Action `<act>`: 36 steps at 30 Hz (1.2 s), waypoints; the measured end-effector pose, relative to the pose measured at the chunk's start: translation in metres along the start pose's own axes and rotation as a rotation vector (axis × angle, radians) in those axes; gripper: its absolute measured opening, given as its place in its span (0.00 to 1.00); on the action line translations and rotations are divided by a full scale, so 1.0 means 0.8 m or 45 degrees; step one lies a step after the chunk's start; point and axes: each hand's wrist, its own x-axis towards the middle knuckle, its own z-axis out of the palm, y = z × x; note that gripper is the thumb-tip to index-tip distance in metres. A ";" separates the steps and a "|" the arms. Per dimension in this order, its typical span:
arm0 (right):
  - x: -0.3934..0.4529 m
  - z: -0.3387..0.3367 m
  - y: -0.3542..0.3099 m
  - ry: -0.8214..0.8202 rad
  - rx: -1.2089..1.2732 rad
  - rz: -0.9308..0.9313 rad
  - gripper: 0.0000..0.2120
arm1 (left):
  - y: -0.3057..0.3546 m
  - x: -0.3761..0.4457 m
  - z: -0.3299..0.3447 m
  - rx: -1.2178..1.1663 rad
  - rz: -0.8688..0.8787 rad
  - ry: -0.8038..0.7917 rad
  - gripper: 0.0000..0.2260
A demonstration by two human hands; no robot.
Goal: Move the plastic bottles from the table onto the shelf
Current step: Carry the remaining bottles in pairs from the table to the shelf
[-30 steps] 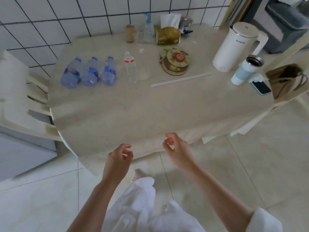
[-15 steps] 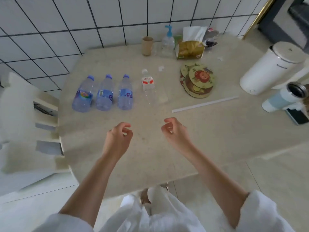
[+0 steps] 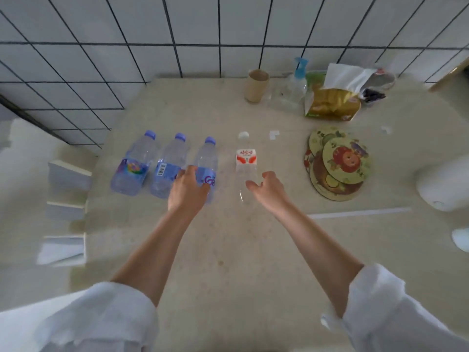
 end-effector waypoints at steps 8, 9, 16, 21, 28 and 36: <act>0.078 0.031 -0.011 -0.080 0.026 0.140 0.30 | 0.003 0.061 0.037 0.061 -0.181 -0.055 0.36; 0.085 0.035 -0.010 -0.088 0.023 0.154 0.31 | 0.003 0.066 0.040 0.072 -0.194 -0.056 0.37; 0.111 0.052 -0.006 -0.109 0.024 0.207 0.36 | 0.004 0.086 0.060 0.094 -0.248 -0.060 0.35; 0.120 0.053 -0.002 -0.074 0.023 0.181 0.36 | 0.006 0.095 0.064 0.122 -0.294 -0.019 0.31; 0.117 0.032 -0.003 -0.139 0.139 0.245 0.21 | -0.009 0.099 0.059 -0.117 -0.300 -0.028 0.33; 0.041 0.017 0.037 -0.310 0.365 0.236 0.15 | -0.021 0.036 0.071 -0.436 -0.421 -0.109 0.33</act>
